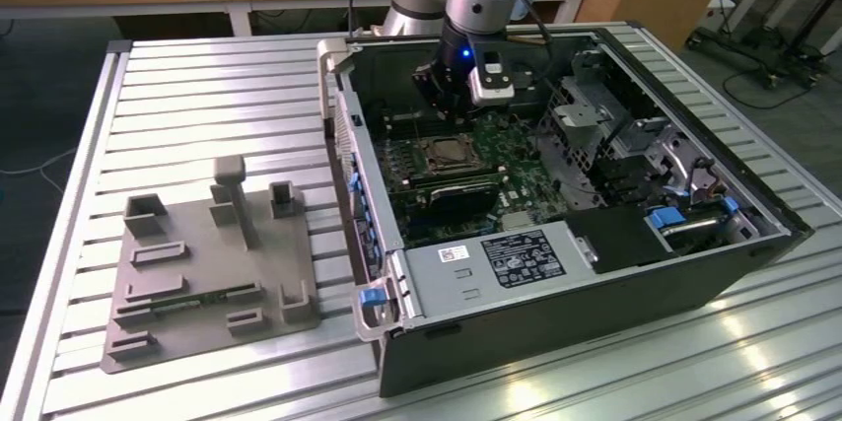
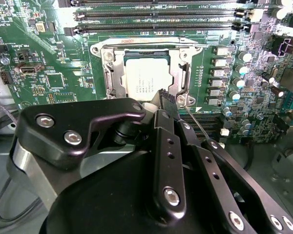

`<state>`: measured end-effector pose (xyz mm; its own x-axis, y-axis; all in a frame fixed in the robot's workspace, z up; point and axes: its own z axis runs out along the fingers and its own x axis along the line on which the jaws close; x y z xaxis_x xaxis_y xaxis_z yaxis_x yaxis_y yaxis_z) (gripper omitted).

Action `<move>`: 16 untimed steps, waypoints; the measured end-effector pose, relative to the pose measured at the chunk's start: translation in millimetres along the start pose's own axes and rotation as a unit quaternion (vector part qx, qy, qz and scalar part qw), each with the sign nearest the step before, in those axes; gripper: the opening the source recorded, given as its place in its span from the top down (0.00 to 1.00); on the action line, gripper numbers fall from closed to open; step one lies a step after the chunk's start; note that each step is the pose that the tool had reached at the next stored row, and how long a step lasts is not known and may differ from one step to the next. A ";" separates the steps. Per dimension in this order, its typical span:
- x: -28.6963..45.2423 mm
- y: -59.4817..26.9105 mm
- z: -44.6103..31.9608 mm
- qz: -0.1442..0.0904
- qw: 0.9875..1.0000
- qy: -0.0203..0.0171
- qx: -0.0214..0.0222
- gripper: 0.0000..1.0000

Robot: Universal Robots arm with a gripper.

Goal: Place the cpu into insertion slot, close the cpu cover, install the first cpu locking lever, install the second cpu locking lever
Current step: 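Install the first cpu locking lever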

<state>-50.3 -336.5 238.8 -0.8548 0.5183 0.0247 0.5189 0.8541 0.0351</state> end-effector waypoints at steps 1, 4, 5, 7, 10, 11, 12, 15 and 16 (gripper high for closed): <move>0.0 0.0 0.0 0.000 1.000 0.000 0.000 0.89; 0.1 0.2 0.1 0.000 1.000 0.000 0.000 0.89; 0.1 0.2 0.1 0.000 1.000 0.000 0.000 0.89; 0.2 0.2 -0.9 -0.002 1.000 0.000 0.000 0.89; 0.2 0.3 -2.4 -0.006 1.000 0.000 0.000 0.89; 0.3 0.3 -2.9 -0.007 1.000 0.000 0.000 0.89; 0.3 0.3 -3.5 -0.008 1.000 0.000 0.000 0.89; 0.3 0.4 -5.8 -0.014 1.000 0.001 0.000 0.89; 0.4 0.5 -6.4 -0.017 1.000 0.001 0.000 0.89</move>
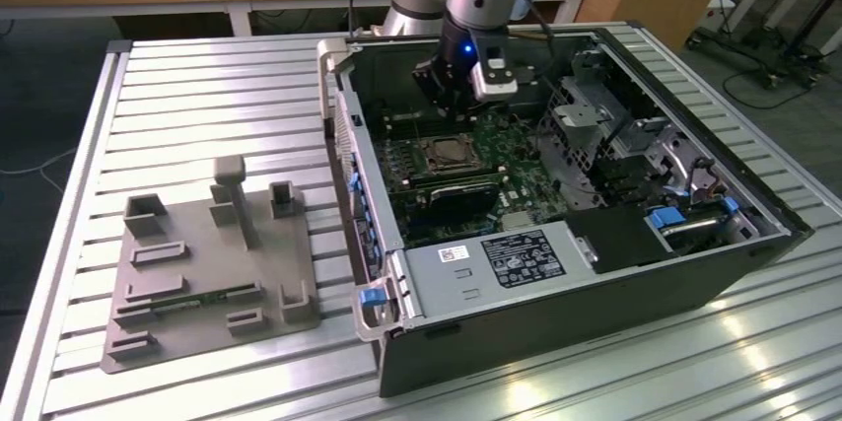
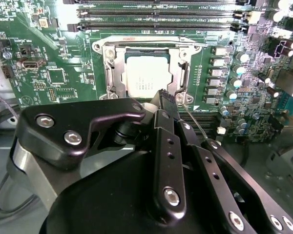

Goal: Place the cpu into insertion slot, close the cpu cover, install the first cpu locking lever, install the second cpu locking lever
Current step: 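Install the first cpu locking lever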

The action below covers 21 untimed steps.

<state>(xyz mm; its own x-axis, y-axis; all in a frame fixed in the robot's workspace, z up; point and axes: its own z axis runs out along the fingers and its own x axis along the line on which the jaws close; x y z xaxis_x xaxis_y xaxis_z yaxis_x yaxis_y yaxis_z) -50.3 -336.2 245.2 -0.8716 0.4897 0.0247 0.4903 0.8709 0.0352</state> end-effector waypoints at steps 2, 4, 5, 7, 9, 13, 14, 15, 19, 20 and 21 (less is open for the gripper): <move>0.1 0.2 -1.5 -0.005 1.000 0.000 0.000 0.89; 0.2 0.4 -2.7 -0.009 1.000 0.000 0.000 0.89; 0.2 0.5 -2.8 -0.013 1.000 0.000 0.000 0.89; 0.3 0.5 -2.9 -0.025 1.000 0.001 0.000 0.89; 0.3 0.5 -2.9 -0.042 0.999 0.001 0.001 0.89; 0.3 0.5 -2.0 -0.079 0.997 0.003 0.002 0.89; 0.3 0.5 -1.7 -0.087 0.996 0.003 0.002 0.89; 0.3 0.5 -1.5 -0.095 0.995 0.003 0.002 0.89; 0.2 0.4 -0.8 -0.123 0.992 0.004 0.003 0.89; 0.2 0.4 -0.7 -0.127 0.992 0.005 0.003 0.89; 0.2 0.4 -0.6 -0.129 0.992 0.005 0.003 0.89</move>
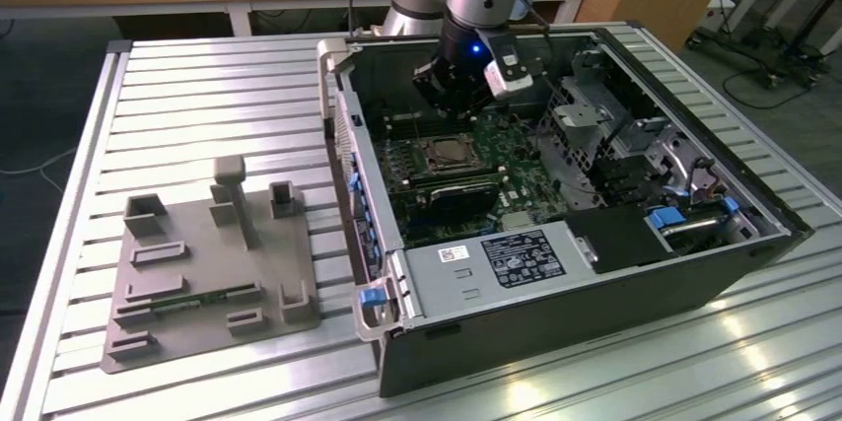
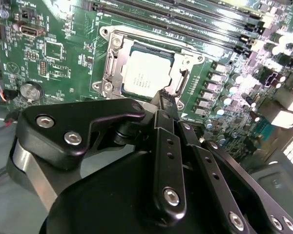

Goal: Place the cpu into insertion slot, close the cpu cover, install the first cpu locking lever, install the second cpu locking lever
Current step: 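Install the first cpu locking lever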

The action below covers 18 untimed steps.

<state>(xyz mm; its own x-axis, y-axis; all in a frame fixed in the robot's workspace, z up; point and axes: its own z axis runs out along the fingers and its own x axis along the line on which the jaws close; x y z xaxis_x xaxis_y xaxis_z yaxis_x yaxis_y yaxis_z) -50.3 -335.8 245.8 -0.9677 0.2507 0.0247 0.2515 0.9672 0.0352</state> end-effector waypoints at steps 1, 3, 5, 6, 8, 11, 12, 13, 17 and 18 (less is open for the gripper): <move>0.0 0.0 0.0 0.000 1.000 0.000 0.000 0.89; 0.0 0.0 0.1 0.000 1.000 0.000 0.000 0.89; 0.0 0.0 0.1 0.000 1.000 0.000 0.000 0.89; 0.0 0.0 0.1 0.000 1.000 0.000 0.000 0.89; 0.0 0.0 0.1 0.000 1.000 0.000 0.000 0.89; 1.5 -0.4 0.2 0.000 1.000 0.000 0.000 0.89; 3.4 -0.9 0.3 0.000 1.000 0.000 0.000 0.89; 6.4 -1.7 0.4 0.000 1.000 0.000 0.000 0.89; 16.8 -4.4 1.5 -0.005 1.000 0.000 0.000 0.89; 17.9 -4.8 1.5 -0.006 1.000 0.000 0.000 0.89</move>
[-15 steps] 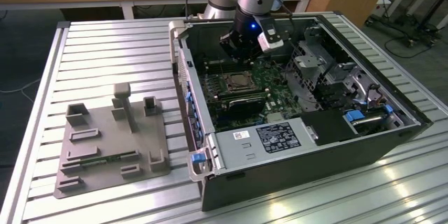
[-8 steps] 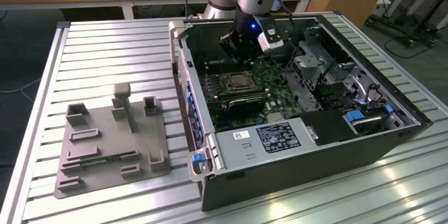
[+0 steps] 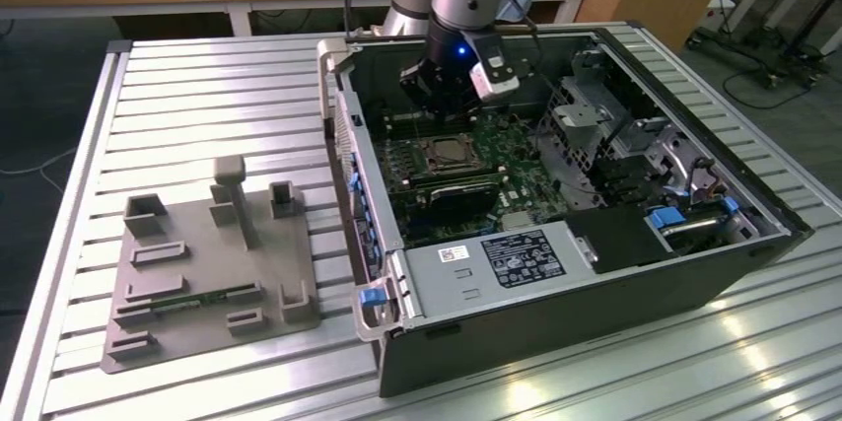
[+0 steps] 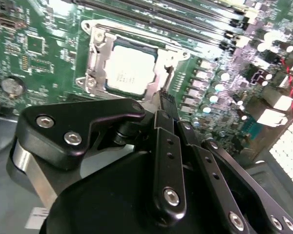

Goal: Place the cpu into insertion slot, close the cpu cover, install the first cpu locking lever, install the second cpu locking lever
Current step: 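Install the first cpu locking lever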

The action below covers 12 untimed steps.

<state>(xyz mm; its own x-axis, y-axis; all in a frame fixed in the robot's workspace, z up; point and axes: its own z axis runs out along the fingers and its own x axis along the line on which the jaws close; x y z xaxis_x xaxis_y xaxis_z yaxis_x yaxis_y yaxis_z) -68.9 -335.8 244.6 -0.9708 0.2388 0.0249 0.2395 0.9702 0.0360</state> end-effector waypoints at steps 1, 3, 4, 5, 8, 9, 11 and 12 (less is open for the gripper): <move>0.9 -0.4 0.0 -0.002 1.000 0.000 0.000 0.89; 3.3 -1.5 0.1 -0.006 1.000 0.000 0.000 0.89; 4.1 -1.7 0.3 -0.009 1.000 0.000 0.000 0.89; 4.7 -1.9 0.4 -0.014 1.000 0.001 0.000 0.89; 5.0 -2.0 1.1 -0.035 0.999 0.001 0.001 0.89; 5.0 -2.0 1.4 -0.043 0.999 0.002 0.001 0.89; 5.1 -2.1 1.6 -0.047 0.999 0.002 0.001 0.89; 5.0 -2.1 1.6 -0.047 0.999 0.002 0.001 0.89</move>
<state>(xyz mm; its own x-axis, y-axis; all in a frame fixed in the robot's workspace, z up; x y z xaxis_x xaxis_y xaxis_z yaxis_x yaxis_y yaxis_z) -74.3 -336.6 243.0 -0.9890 0.1458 0.0252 0.1467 0.9885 0.0372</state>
